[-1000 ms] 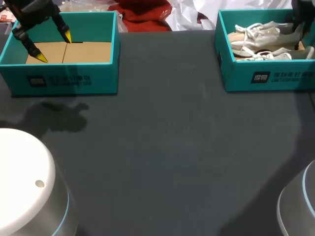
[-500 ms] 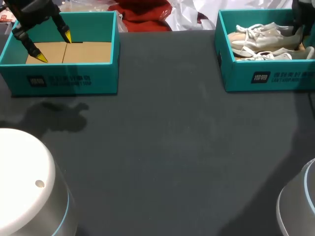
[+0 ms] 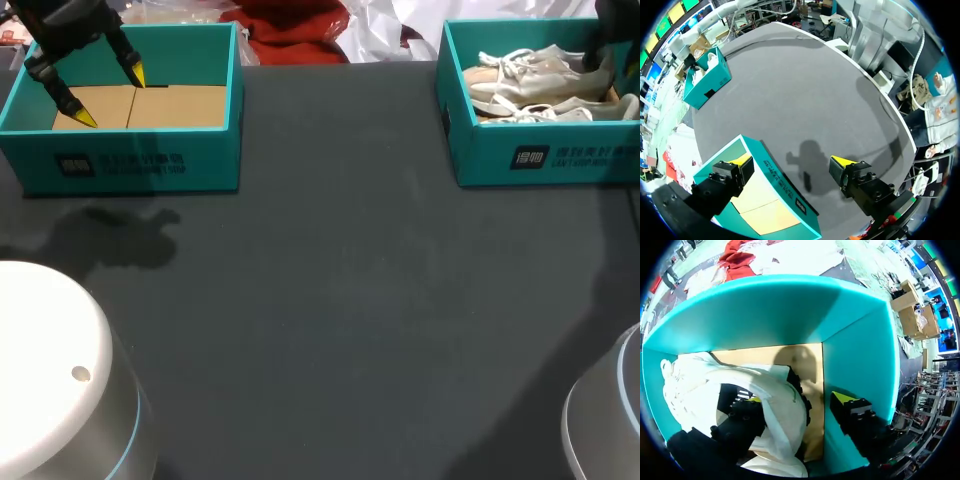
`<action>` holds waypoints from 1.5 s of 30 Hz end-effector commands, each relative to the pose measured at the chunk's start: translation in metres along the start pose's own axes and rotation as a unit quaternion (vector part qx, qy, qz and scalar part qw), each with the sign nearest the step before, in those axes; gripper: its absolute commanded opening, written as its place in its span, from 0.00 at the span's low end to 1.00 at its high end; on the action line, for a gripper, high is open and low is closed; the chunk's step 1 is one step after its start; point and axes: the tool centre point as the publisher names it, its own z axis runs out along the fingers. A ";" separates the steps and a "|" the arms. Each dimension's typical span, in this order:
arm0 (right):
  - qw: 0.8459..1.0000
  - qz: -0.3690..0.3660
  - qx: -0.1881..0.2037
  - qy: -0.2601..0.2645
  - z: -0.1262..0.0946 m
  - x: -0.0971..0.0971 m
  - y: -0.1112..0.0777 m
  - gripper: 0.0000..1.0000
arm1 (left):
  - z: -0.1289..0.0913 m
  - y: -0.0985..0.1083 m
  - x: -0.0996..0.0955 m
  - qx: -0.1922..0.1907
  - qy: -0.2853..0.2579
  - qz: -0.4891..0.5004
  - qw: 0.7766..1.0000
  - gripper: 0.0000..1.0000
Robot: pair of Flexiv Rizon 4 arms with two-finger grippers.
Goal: Take the shoe out of the shoebox, open the shoe tongue, remove and reinsert the insole, then place the shoe into the shoebox
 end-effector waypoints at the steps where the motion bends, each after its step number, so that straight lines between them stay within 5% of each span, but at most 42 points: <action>1: 1.000 0.004 -0.009 0.004 -0.021 0.002 -0.010 0.93 | 0.000 0.000 0.000 -0.001 0.000 0.000 1.000 1.00; 18: 0.999 -0.001 -0.041 0.020 -0.115 0.036 -0.050 1.00 | 0.000 0.000 0.000 -0.001 0.000 0.000 1.000 1.00; 45: 0.998 -0.021 -0.054 0.006 -0.186 0.082 -0.158 1.00 | 0.000 0.000 0.000 -0.001 0.000 0.000 1.000 1.00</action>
